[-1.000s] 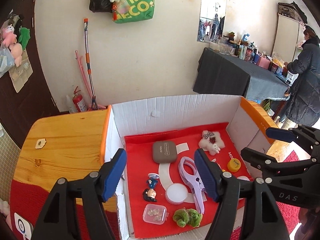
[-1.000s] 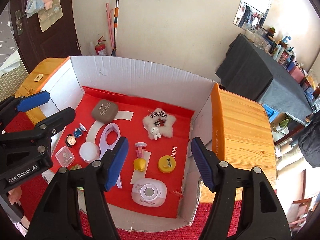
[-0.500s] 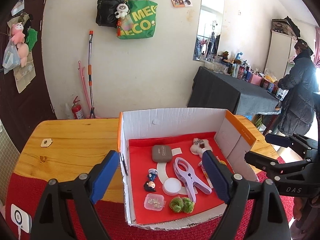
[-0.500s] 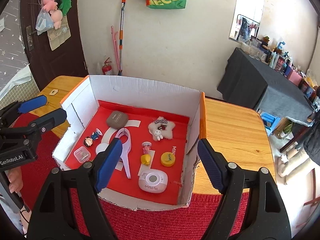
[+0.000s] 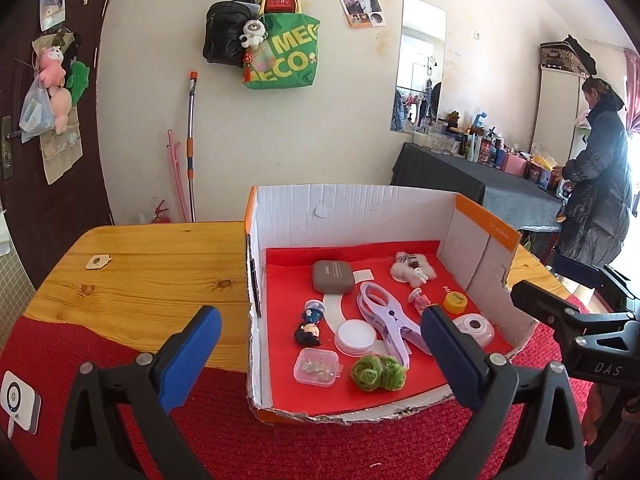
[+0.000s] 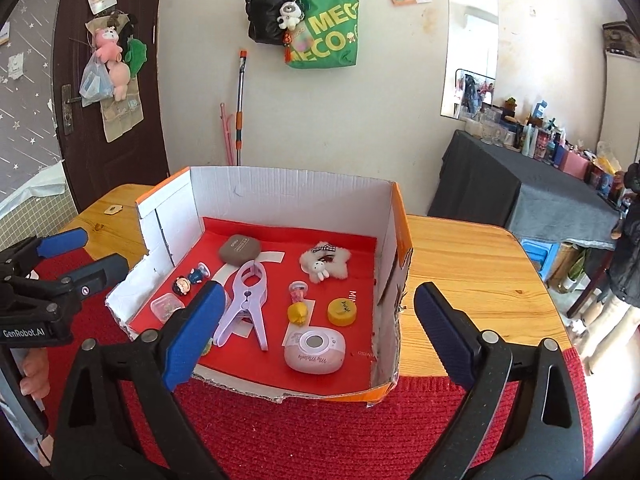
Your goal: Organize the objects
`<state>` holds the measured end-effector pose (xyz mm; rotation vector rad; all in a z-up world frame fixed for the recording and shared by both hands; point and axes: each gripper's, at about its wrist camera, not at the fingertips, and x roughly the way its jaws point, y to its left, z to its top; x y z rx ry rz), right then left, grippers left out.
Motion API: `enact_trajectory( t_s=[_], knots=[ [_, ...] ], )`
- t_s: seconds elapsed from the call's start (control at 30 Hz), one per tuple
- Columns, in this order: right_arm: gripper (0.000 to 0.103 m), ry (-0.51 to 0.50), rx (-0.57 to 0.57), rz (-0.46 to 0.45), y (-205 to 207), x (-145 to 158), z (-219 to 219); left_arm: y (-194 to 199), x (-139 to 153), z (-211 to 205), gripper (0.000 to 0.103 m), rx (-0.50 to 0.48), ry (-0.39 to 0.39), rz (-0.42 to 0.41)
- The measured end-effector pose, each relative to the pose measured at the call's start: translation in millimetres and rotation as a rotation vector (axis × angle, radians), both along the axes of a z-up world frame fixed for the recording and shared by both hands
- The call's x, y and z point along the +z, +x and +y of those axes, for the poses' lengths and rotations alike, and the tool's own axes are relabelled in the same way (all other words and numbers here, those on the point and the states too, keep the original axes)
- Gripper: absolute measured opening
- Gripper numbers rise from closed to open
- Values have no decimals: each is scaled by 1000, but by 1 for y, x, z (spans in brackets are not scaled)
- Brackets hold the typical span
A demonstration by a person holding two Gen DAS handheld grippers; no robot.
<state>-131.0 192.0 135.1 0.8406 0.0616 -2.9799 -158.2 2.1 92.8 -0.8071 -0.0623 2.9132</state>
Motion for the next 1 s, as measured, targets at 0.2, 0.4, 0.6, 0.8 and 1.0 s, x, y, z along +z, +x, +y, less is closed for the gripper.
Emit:
enact_trajectory(
  t_s=[0.2, 0.4, 0.6, 0.8, 1.0],
  knots=[
    [97, 16, -27, -40, -14, -27, 2, -7, -18, 11, 103, -1, -45, -4],
    [97, 9, -54, -62, -21, -43, 8, -13, -31, 14, 103, 17, -70, -10],
    [97, 20, -71, -92, -28, -56, 12, -18, -42, 13, 103, 29, -80, -28],
    [97, -24, -77, -122, -31, -59, 21, -26, -48, 8, 103, 21, -41, -78],
    [97, -21, -82, -150, -34, -62, 21, -28, -50, 7, 103, 27, -41, -92]
  ],
)
